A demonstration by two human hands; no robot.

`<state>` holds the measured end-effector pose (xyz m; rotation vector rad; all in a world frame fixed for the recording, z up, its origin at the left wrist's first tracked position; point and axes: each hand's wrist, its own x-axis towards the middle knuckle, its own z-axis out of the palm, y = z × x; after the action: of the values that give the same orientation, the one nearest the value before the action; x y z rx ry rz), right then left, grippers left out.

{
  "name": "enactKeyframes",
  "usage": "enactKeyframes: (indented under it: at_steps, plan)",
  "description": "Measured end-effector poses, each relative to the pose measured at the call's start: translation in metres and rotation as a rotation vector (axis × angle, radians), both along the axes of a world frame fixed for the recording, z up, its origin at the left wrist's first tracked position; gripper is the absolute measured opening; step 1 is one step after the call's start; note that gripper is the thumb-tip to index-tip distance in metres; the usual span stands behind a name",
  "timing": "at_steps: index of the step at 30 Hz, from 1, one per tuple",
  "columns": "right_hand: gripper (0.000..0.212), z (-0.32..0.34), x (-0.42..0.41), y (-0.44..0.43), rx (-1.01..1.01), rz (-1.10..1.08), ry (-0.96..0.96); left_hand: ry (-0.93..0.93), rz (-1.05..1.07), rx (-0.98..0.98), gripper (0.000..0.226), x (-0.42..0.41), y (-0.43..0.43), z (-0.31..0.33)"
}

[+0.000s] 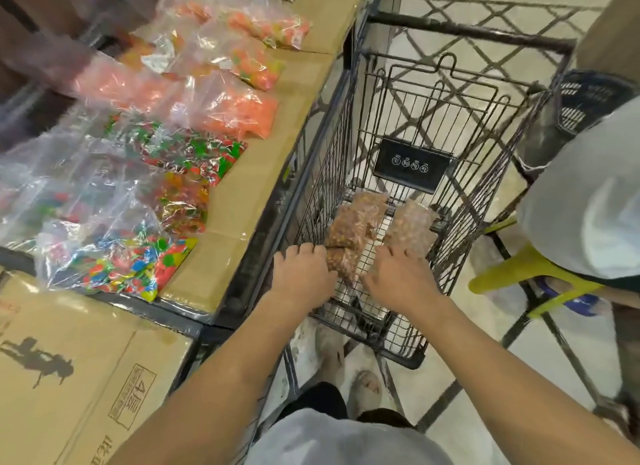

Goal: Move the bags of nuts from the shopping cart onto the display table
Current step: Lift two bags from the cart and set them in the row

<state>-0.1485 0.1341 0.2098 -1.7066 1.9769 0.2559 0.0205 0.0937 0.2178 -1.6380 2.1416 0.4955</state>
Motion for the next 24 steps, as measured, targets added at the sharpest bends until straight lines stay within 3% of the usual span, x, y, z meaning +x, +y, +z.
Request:
enactKeyframes:
  at_steps: [13,18,24]
  plan:
    - [0.070,-0.053,-0.019,-0.089,0.131,-0.217,-0.004,-0.010,-0.190,0.137,0.058,-0.041,-0.122,-0.066]
    - [0.087,-0.089,-0.026,-0.112,0.180,-0.292,-0.003,0.007,-0.194,0.219,0.056,-0.055,-0.151,-0.093]
    - [0.083,-0.142,-0.054,-0.130,0.231,-0.387,-0.030,0.014,-0.163,0.309,0.051,-0.073,-0.177,-0.143]
